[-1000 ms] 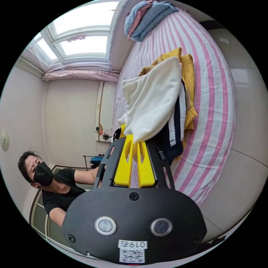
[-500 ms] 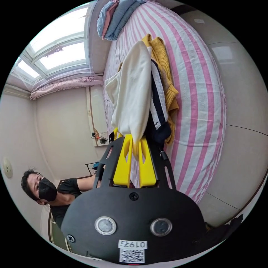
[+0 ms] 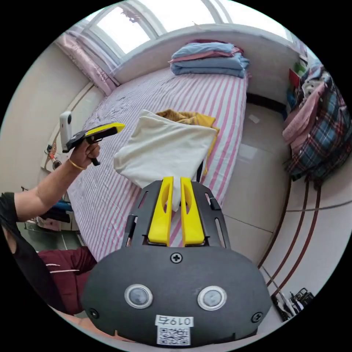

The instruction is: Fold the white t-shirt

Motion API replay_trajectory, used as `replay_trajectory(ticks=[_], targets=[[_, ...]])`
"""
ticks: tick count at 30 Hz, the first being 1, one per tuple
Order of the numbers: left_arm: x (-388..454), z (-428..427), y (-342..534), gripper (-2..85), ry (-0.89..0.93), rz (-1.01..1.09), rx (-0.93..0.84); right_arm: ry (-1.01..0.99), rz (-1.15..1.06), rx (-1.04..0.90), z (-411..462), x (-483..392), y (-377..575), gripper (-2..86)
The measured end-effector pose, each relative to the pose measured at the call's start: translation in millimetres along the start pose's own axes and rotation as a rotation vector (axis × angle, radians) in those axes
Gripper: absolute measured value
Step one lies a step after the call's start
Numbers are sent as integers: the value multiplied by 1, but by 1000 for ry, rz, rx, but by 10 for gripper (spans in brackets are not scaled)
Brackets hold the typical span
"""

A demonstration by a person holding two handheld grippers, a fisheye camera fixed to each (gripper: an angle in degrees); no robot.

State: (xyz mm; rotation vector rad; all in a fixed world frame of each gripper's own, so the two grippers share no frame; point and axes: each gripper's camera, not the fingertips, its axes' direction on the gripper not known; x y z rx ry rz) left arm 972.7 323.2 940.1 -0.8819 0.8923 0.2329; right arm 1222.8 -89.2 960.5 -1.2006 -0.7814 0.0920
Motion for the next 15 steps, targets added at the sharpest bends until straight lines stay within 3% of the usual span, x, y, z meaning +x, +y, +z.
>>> replay_trajectory(ticks=[7, 10, 15], targets=[[14, 71, -40, 7, -142, 120, -232, 160, -135, -176, 53, -41, 12, -9], [14, 88, -42, 8, -164, 129, -287, 174, -116, -155, 55, -42, 18, -9], [7, 91, -40, 8, -92, 40, -227, 130, -143, -206, 55, -52, 19, -9]])
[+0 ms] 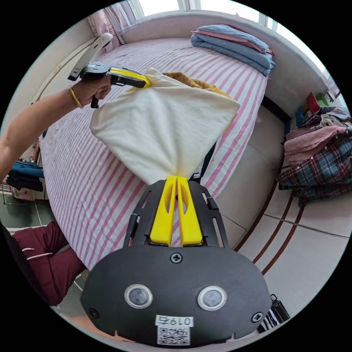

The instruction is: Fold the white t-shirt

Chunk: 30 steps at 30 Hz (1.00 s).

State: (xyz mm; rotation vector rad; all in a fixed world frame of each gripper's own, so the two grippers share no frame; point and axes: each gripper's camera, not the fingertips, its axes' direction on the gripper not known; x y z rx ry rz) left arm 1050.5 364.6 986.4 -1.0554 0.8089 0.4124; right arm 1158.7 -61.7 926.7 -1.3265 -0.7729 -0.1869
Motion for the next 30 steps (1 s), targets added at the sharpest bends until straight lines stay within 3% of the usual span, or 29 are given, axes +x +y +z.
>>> replay_trajectory(ticks=[4, 7, 9, 14, 18, 20, 25, 30], targets=[[-20, -13, 6, 8, 157, -104, 95, 16, 21, 151, -25, -2, -3, -5], [-21, -29, 9, 8, 170, -100, 172, 122, 81, 298, -29, 5, -11, 13], [-17, -35, 9, 8, 137, -77, 177, 143, 132, 283, -21, 17, -20, 65], [-8, -42, 11, 7, 95, -30, 153, -53, 347, 350, 0, 58, -19, 114], [4, -32, 14, 7, 8, 48, 80, -161, 442, 337, 27, 72, -18, 86], [12, -22, 16, 8, -106, 96, 20, -178, 440, 330, 37, 71, -18, 11], [34, -5, 15, 7, -321, 208, -53, 160, 283, 244, 59, 29, -32, -6], [21, -1, 26, 6, -245, 84, -41, 227, 267, 202, 96, 7, -25, 3]])
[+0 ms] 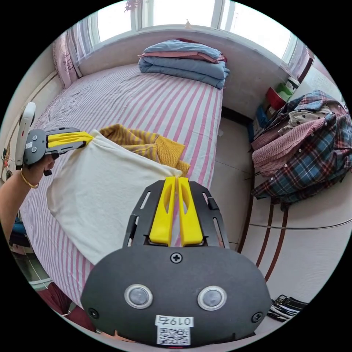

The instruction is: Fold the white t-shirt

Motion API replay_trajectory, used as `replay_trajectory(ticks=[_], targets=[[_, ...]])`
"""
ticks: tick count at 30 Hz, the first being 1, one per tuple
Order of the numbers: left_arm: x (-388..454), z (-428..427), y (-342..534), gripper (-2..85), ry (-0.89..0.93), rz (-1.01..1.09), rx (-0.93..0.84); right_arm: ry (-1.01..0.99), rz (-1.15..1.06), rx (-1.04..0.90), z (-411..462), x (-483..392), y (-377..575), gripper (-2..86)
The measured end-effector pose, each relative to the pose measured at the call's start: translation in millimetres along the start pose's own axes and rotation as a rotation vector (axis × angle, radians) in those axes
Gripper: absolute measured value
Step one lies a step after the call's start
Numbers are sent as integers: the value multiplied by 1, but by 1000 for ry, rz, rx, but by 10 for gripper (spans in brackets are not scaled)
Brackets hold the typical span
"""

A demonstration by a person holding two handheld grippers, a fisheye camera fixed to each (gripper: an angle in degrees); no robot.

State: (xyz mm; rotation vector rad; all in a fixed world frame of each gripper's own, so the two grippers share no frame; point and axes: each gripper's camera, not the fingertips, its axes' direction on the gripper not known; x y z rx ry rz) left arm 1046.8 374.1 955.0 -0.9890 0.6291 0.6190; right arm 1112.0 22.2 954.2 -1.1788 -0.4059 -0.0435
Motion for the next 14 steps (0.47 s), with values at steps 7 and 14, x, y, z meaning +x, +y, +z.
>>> replay_trajectory(ticks=[7, 14], targets=[[-38, -7, 39, 7, 201, -116, 48, -60, 94, 51, 14, 13, 54, 67], [-75, -12, 97, 8, 383, -316, 146, -98, 27, 178, -2, -22, 145, 1]])
